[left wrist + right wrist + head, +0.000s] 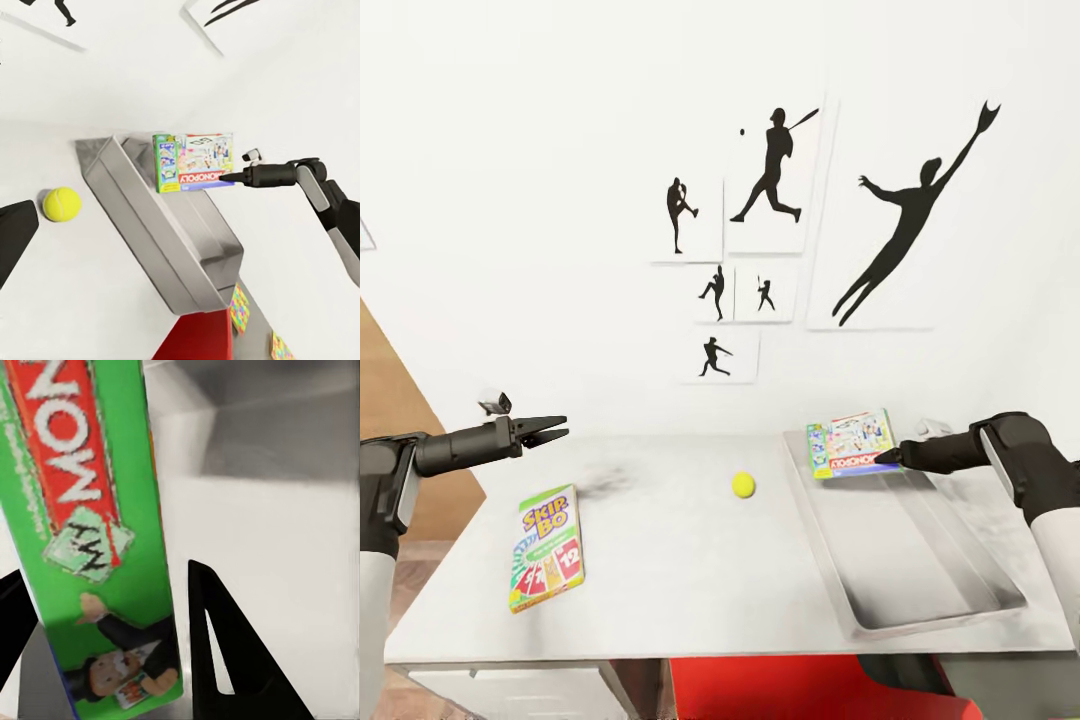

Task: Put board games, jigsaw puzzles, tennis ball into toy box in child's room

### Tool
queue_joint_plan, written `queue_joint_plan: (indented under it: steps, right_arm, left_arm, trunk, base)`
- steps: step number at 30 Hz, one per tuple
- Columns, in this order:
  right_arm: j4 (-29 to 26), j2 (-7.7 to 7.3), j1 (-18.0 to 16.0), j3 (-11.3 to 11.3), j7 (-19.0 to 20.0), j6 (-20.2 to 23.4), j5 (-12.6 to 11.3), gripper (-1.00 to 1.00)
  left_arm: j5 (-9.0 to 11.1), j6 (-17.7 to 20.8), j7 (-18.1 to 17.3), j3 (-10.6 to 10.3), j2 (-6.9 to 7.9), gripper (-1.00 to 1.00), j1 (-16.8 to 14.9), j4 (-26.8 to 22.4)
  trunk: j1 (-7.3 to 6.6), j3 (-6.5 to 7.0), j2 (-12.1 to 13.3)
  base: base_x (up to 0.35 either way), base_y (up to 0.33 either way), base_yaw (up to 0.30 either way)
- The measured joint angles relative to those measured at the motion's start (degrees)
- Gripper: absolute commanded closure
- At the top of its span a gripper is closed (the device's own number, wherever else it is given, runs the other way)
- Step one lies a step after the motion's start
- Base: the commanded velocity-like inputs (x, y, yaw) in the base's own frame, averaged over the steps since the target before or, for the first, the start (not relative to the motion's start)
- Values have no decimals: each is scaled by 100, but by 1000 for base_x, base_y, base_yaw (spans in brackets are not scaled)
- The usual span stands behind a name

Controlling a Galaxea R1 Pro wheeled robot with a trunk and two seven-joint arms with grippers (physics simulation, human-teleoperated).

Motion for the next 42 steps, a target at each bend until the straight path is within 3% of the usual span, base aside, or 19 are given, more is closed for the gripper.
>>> queue_joint_plan:
  steps: [5,42]
  right_arm:
    - [204,6,-51,3,1,0,139,100]
    - [621,5,-250,8,41,3,158,100]
  left_arm:
    - [0,-6,0,0,0,-100,0,0]
    - [0,0,0,0,0,-100,-9,-19]
  trunk:
    - [0,-47,0]
    - [0,-396,-1]
  base:
    - [0,0,0]
    - [0,0,0]
